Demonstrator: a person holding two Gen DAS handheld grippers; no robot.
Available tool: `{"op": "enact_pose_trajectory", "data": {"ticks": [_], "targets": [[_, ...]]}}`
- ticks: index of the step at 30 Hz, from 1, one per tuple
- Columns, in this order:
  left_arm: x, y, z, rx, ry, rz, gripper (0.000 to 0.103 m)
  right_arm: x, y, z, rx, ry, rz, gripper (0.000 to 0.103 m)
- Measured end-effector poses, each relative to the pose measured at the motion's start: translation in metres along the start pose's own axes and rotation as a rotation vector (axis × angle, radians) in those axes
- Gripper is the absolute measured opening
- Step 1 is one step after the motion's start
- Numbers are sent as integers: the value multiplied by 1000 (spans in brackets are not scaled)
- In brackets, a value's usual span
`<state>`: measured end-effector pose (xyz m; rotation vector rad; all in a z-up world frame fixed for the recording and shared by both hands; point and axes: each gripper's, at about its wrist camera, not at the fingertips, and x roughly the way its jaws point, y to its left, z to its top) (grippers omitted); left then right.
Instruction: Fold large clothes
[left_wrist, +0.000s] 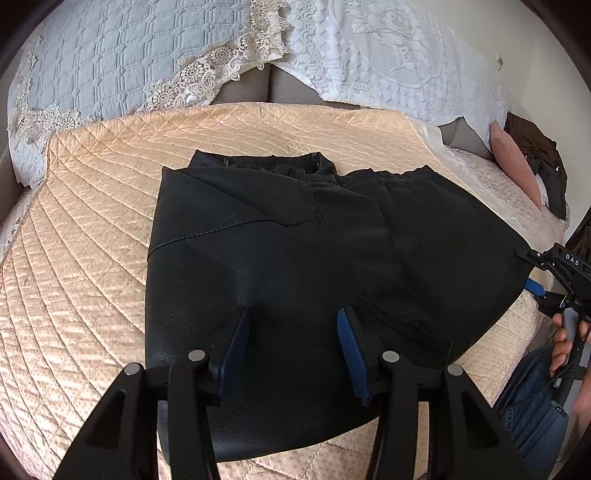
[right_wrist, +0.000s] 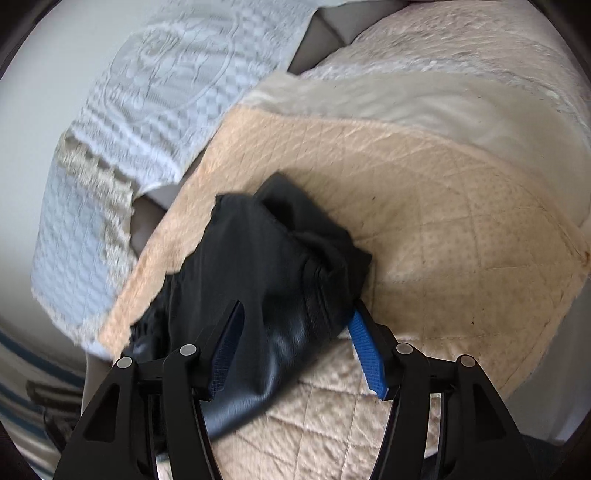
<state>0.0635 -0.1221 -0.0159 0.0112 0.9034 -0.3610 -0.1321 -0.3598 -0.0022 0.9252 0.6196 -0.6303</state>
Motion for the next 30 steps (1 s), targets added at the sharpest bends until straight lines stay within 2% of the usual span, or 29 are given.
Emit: {"op": "enact_pose_trajectory", "data": {"ticks": [5,9,13,15,17,20,25,30], "targets": [[0,0,-2,-7,-7,-3,51,8,8,3,-41,-32,-20,65],[0,0,-3,-11,-9,-5,51,16,7,10,-25,-56,-22,65],[0,1,-4,-16,-12,-7,51,20,15,11,-86,-37,-41,65],[0,0,-4,-14,-11,-3,52,25,12,20,-84,-27,-44,59],[1,-1,-3,-14,-11,-2,52,30,12,27,-84,-7,-50,37],[1,0,0,-18,-4,-8,52,30,25,34,-111,31,-9,23],[-11,16,7,-77,-2,-64,51,-9,88,34,-243,-5,141,22],[-31,43,7,-150,-48,-48,51,-33,174,10,-416,26,293,21]]}}
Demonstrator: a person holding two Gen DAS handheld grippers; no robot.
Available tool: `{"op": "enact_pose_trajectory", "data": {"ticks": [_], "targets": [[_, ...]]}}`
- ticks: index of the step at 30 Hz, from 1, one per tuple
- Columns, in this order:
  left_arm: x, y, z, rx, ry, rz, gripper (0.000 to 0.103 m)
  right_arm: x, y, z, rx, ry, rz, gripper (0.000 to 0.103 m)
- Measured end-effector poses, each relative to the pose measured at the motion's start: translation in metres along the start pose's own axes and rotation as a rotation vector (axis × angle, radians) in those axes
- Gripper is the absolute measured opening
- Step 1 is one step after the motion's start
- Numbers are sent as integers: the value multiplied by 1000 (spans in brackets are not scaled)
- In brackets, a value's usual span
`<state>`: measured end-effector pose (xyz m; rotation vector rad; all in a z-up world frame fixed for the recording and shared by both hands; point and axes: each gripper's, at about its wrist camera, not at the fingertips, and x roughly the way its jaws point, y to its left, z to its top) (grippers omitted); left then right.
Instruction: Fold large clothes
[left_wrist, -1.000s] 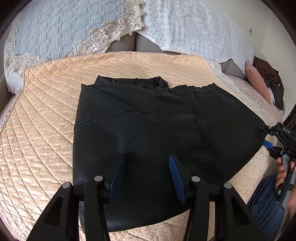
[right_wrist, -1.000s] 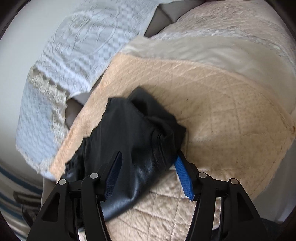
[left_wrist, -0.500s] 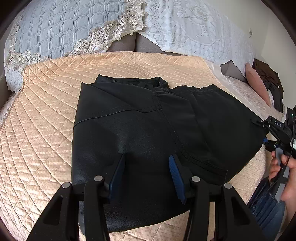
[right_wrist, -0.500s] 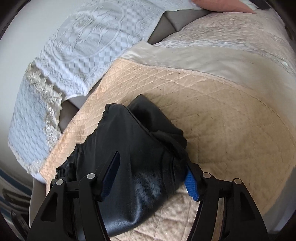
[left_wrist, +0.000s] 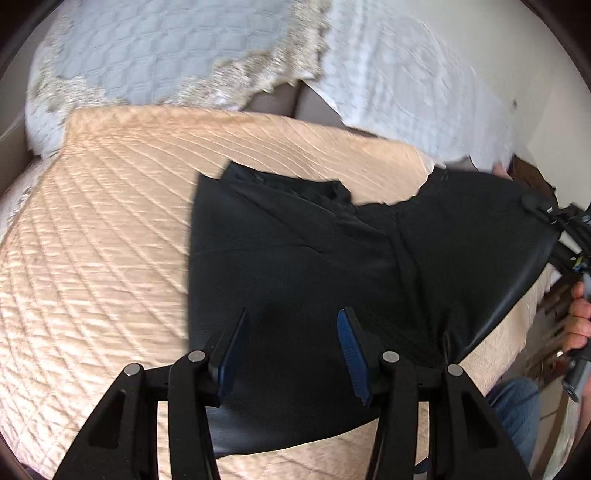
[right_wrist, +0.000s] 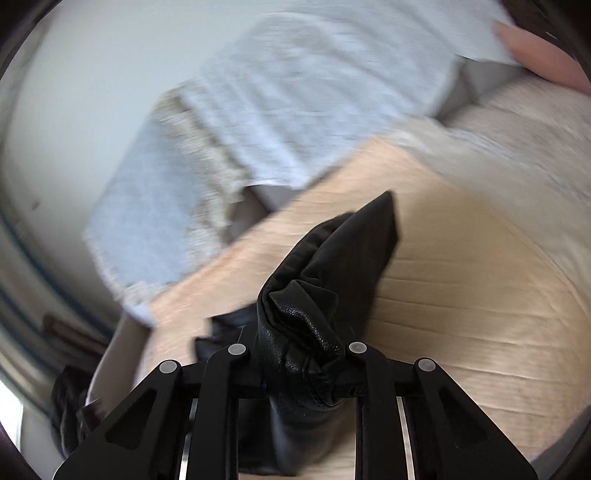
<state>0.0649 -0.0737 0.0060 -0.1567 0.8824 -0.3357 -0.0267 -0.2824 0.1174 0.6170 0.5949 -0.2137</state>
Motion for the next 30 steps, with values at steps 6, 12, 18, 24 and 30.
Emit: {"op": "enact_pose_trajectory", "data": {"ticks": [6,12,18,24,30], "targets": [[-17,46,-12,-97,-24,54,51,44,98,-36,-180,128,152,21],[-30,81,-33,-166,-17,91,51,130,113,-117,-235,387,178,21],[-48,95,-45,-198,-33,93,51,134,114,-128,-226,390,180,21],[-57,100,-43,-216,-61,82,51,136,136,-131,-312,374,161,21],[-61,106,-46,-223,-61,92,51,139,134,-163,-421,384,168,37]]}}
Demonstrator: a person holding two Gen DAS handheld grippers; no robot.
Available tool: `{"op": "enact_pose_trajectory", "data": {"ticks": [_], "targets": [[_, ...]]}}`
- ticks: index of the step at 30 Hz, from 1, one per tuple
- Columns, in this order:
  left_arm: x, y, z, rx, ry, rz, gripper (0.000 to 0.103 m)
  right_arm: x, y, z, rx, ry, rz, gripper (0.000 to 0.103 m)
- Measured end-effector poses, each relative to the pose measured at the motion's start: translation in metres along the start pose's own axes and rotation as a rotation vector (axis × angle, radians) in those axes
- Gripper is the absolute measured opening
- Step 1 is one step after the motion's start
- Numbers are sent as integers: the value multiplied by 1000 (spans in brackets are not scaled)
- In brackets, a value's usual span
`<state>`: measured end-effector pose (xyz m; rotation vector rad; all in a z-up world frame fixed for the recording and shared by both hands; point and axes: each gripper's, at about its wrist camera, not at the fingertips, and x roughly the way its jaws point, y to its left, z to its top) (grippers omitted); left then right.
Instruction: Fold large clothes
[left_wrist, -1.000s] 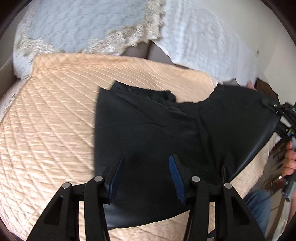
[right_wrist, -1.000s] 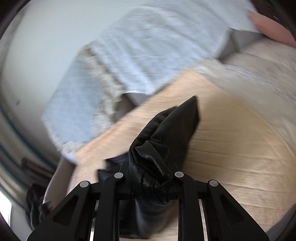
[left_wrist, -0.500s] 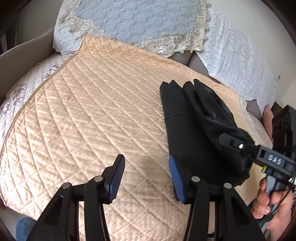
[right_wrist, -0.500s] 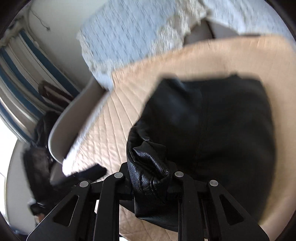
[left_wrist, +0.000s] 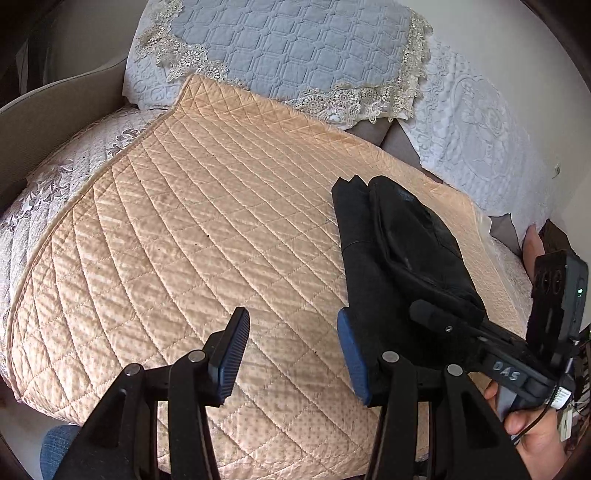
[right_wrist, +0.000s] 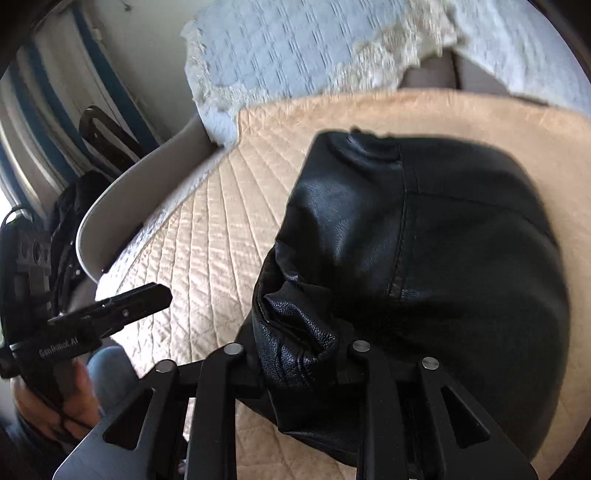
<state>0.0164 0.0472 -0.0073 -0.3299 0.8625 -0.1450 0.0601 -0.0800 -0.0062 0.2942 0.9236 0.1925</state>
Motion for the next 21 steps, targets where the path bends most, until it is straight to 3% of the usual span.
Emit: {"op": "enact_pose_trajectory", "data": {"ticks": [1,2,9,12,15,19,20,21], "targets": [[-2,0,0,4,-3,2,51,-4,1,2,8,7,27,47],[-4,0,1,6,-8,2,51,-7,3,5,12,13,38,50],[-27,-14,13,26,-59,-32,51,-77,5,7,15,-135,155,52],[-35,-35,19,54,-79,-95,51,-92,-19,-2,72,-185,54,52],[-33,-69,29,98,-91,-184,51,-93,-47,-7,143,-172,-49,50],[-5,-120,38,200,-100,-266,51,-92,-76,-12,204,-168,-121,39],[4,-129,38,223,-87,-275,48,-91,-79,-12,214,-170,-119,36],[14,-135,35,256,-83,-273,36,-92,-79,-12,215,-172,-119,35]]}}
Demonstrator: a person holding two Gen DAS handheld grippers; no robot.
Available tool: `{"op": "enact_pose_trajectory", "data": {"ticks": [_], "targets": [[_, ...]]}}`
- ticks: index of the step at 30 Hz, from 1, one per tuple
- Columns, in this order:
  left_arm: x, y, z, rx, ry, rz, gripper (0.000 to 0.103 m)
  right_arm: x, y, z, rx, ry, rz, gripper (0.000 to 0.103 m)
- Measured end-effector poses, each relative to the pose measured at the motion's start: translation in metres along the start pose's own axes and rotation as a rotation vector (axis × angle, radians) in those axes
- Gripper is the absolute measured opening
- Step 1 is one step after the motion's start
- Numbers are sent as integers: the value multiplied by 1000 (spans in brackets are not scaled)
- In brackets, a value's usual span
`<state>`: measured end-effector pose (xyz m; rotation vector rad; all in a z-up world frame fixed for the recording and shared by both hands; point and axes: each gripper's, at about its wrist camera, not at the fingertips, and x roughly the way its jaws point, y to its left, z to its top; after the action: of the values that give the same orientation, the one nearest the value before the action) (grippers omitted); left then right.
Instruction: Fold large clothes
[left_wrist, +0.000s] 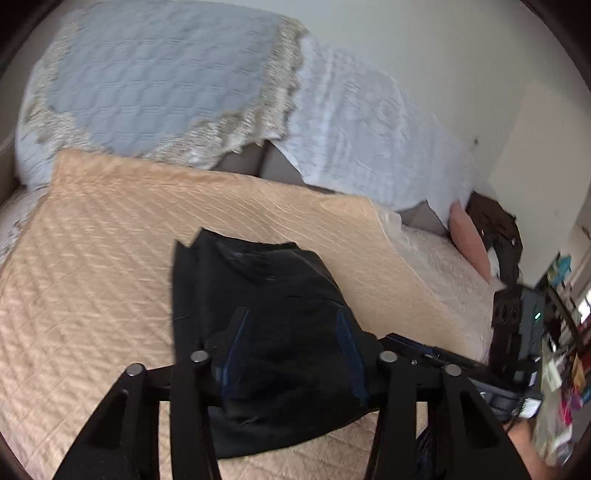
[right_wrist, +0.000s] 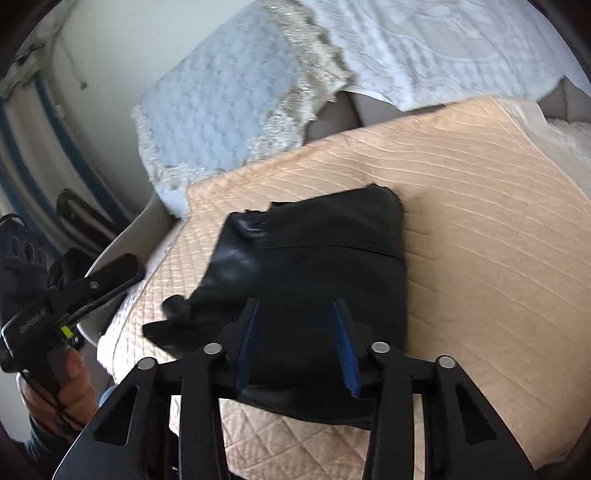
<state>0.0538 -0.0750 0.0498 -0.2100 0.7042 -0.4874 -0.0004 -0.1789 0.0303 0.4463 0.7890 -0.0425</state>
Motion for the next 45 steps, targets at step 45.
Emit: {"op": "enact_pose_trajectory", "data": {"ticks": [45], "targets": [[2,10,26,39,101,97,10,23,-9,18,-141,24,-92,23]]}}
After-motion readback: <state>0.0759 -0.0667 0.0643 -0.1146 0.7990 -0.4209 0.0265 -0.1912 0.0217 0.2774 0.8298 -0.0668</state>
